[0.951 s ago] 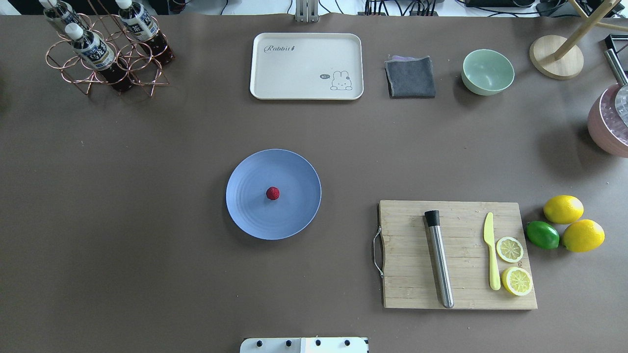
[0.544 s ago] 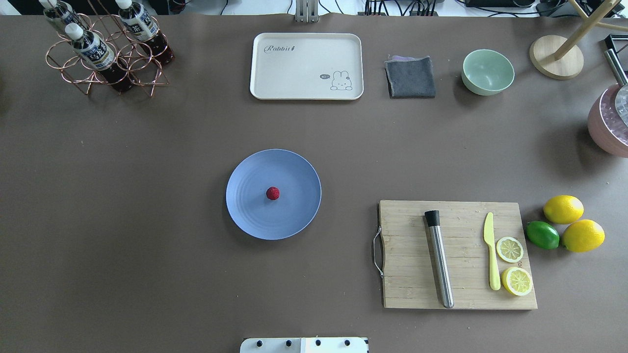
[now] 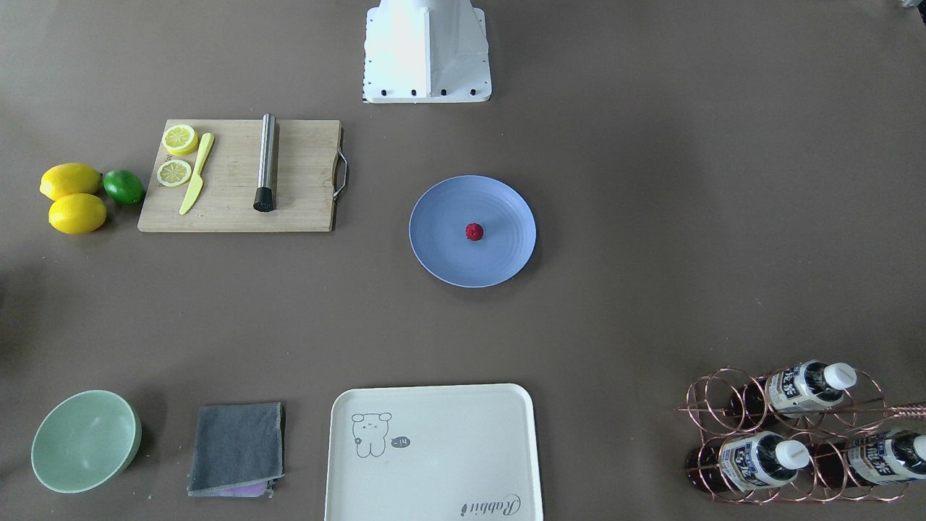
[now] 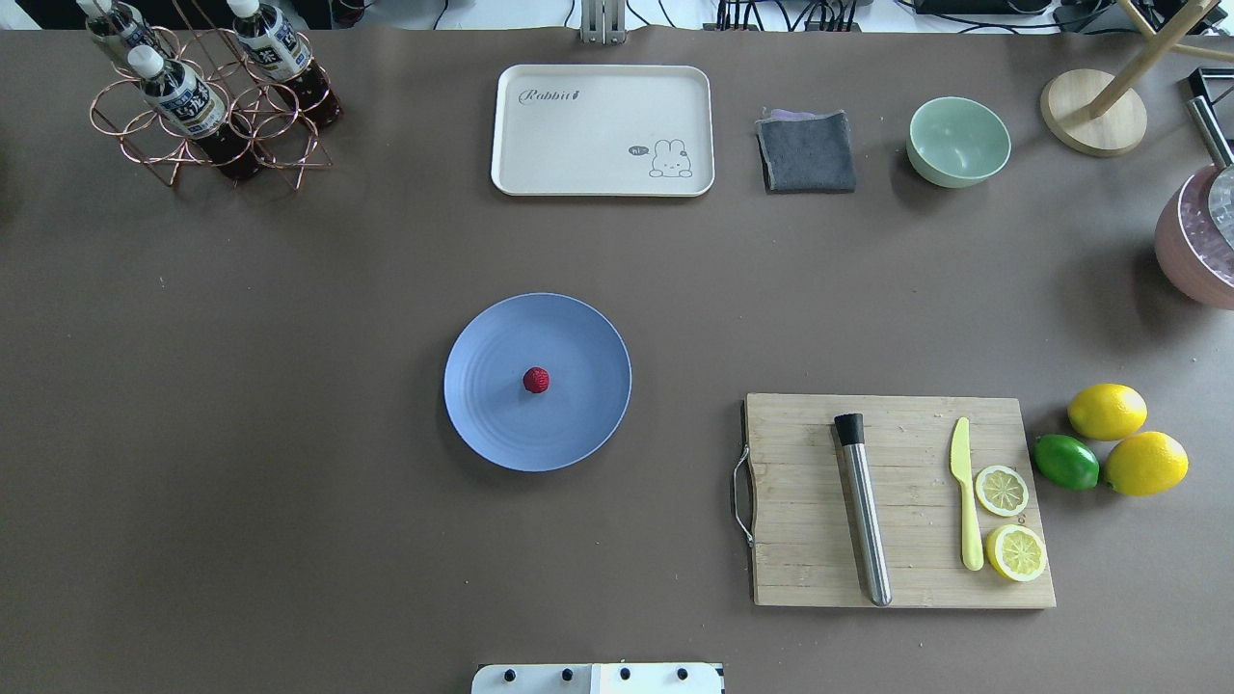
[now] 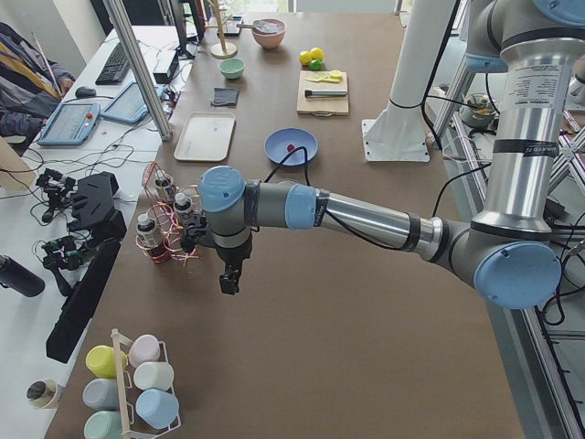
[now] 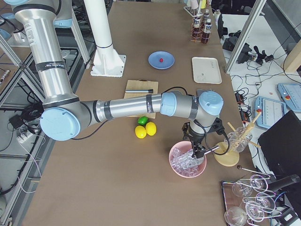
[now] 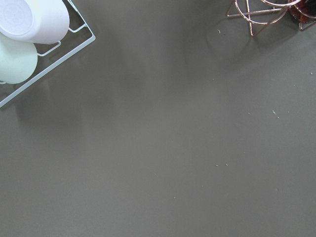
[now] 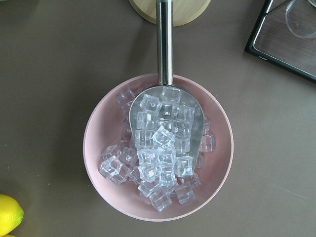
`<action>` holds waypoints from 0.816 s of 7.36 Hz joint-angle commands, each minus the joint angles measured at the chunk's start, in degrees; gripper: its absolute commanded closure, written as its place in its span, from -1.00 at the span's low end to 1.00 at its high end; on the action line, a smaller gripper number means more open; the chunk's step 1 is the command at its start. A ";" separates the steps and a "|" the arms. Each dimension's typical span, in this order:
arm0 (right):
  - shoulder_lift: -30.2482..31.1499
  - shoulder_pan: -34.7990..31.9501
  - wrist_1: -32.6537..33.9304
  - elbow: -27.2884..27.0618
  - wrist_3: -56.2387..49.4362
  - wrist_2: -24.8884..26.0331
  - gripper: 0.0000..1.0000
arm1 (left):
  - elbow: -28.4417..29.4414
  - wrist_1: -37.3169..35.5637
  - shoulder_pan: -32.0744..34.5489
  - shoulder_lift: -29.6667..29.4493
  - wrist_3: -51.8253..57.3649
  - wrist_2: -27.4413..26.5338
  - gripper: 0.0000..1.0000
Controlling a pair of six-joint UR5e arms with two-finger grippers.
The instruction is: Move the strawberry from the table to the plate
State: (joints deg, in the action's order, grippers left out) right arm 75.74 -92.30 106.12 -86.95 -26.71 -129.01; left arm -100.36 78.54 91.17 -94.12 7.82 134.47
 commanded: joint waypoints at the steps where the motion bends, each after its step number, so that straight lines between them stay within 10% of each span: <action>1: 0.11 -0.07 0.05 0.03 -0.01 -0.01 -1.00 | -1.24 -0.05 0.14 0.43 -0.61 -0.08 -0.94; 6: 0.11 0.02 0.06 0.12 0.17 -1.07 -1.00 | -2.47 -0.23 0.14 0.60 -0.79 -0.70 -0.95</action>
State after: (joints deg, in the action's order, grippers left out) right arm 75.85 -92.29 106.17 -86.92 -26.53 -129.81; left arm -102.54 78.27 91.30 -93.60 7.18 134.00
